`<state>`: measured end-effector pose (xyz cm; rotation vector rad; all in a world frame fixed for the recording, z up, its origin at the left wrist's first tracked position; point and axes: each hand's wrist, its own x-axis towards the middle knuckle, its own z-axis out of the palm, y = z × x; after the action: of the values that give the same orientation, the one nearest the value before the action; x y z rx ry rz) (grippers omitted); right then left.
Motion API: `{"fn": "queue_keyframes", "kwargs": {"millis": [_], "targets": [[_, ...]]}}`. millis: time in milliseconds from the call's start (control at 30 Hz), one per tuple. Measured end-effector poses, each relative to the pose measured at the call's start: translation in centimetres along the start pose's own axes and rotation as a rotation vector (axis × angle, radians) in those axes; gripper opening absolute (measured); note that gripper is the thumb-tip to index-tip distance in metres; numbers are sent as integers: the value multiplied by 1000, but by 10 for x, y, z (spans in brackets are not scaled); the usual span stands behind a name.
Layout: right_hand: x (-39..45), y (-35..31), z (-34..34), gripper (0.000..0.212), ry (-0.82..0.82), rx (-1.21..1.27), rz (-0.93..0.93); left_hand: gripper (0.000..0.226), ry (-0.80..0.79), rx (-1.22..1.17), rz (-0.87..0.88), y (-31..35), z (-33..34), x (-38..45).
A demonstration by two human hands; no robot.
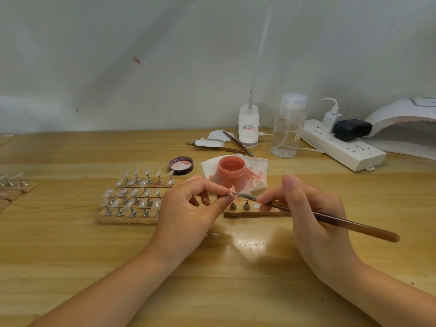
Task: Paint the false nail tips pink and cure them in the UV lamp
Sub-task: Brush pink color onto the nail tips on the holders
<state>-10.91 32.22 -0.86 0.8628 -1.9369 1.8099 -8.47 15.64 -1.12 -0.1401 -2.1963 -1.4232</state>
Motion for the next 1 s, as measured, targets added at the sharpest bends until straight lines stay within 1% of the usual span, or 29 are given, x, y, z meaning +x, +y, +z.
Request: {"fn": "queue_keyframes", "kwargs": {"millis": [133, 233, 367, 467, 600, 800, 1000], "targets": [[-2, -2, -1, 46, -16, 80, -5, 9, -2, -12, -13, 2, 0, -1], [-1, -2, -1, 44, 28, 60, 1, 11, -10, -9, -22, 3, -1, -1], [2, -2, -2, 38, 92, 39, 70, 9, -8, -5, -12, 3, 0, -1], [3, -2, -2, 40, 125, 61, 91, 8, -13, -16, 17, 1, 0, -1], [2, -3, -2, 38, 97, 52, 58, 12, -31, -35, 41, 1, -1, 0], [1, -2, -2, 41, 62, 22, 31, 14, -60, -67, 62, 2, 0, -1], [2, -1, 1, 38, 9, -17, 0, 14, -68, -47, 62, 2, 0, -1]]}}
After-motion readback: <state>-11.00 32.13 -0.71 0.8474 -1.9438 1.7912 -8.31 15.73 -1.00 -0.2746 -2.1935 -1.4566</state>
